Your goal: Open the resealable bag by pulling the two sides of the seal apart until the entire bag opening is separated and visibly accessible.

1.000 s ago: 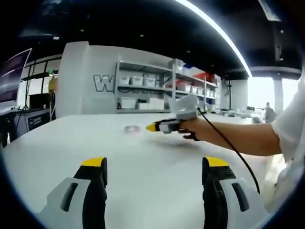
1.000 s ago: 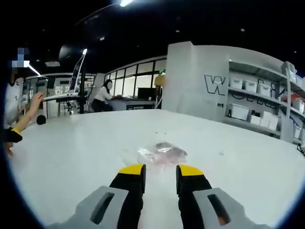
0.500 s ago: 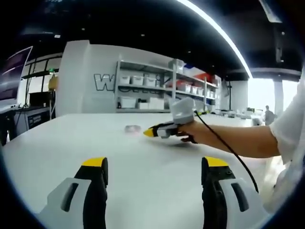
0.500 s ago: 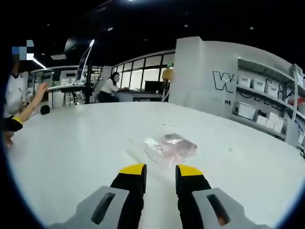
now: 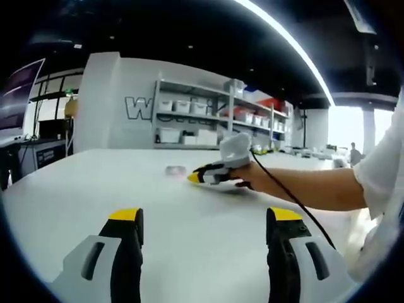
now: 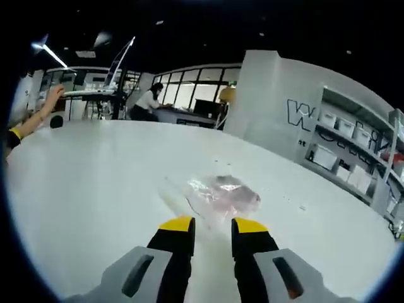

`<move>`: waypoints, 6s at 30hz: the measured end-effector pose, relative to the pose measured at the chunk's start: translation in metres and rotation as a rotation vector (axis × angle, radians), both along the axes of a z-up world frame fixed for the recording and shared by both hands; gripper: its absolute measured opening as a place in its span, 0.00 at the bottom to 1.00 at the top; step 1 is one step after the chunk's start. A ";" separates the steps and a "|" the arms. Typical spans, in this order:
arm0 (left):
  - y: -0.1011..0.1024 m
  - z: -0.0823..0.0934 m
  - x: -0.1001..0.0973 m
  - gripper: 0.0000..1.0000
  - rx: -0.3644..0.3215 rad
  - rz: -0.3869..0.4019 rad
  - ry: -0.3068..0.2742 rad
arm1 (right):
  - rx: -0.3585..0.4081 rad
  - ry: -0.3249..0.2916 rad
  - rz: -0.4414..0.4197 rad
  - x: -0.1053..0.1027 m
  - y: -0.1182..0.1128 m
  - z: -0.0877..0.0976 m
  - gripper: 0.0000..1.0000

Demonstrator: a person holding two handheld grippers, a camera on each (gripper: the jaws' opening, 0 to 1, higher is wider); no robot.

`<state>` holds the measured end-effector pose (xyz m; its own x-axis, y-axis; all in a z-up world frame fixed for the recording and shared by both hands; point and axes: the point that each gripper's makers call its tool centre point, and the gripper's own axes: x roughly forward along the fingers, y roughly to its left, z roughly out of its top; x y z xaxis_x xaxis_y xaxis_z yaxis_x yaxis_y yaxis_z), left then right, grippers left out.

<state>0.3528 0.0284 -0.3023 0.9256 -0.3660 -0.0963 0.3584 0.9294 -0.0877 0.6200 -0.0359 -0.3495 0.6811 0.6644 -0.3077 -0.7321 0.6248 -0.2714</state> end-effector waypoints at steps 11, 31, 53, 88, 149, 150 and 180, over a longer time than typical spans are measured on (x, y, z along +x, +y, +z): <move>0.001 0.000 0.000 0.78 -0.006 0.002 0.007 | -0.013 -0.025 0.036 0.009 0.006 0.004 0.07; 0.004 0.002 0.001 0.78 -0.008 0.014 0.009 | 0.246 0.042 -0.018 0.016 0.011 0.043 0.00; 0.003 0.004 0.000 0.78 -0.009 0.019 0.004 | 0.380 -0.015 -0.064 0.029 0.002 0.089 0.00; -0.018 0.009 -0.009 0.78 -0.002 -0.025 -0.010 | 0.490 0.023 -0.005 -0.039 -0.018 0.097 0.00; -0.034 0.014 -0.024 0.65 -0.064 -0.097 -0.005 | 0.618 0.068 0.085 -0.156 -0.015 0.109 0.00; -0.034 0.013 -0.024 0.64 -0.066 -0.097 -0.004 | 0.620 0.071 0.088 -0.155 -0.014 0.108 0.00; -0.036 0.002 -0.037 0.45 -0.093 -0.114 0.041 | 0.701 0.124 0.145 -0.204 -0.010 0.103 0.00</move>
<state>0.3157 -0.0072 -0.2999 0.8734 -0.4780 -0.0935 0.4559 0.8699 -0.1883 0.4163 -0.0457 -0.2464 0.5591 0.8145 0.1549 -0.8201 0.5159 0.2477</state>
